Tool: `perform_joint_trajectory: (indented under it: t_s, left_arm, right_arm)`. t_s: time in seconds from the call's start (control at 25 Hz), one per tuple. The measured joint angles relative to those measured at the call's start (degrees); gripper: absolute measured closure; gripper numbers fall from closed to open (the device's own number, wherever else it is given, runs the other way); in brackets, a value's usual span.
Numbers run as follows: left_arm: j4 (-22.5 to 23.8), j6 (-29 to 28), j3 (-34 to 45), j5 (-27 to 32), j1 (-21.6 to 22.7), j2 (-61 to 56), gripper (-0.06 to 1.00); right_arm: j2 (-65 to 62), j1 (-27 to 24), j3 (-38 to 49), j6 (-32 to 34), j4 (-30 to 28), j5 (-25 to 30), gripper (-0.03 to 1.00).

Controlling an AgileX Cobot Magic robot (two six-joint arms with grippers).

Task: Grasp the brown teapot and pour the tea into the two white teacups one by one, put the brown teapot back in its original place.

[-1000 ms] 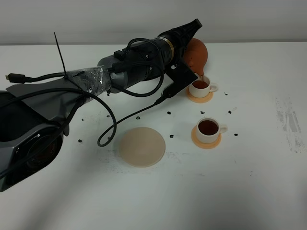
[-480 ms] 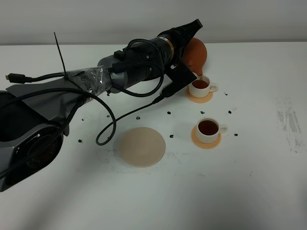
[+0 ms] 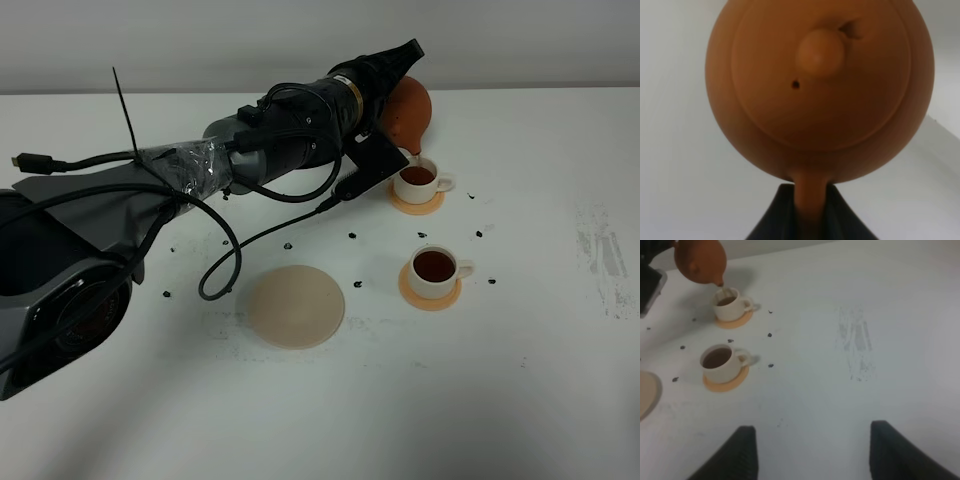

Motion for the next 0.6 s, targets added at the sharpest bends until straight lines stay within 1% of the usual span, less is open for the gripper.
perform_joint_trajectory:
  t_s: [0.6]
  left_arm:
    - [3.33, -0.06, 0.0, -1.44, 0.0, 0.0, 0.82]
  right_arm:
    - [0.0, 0.0, 0.0, 0.0, 0.0, 0.0, 0.46]
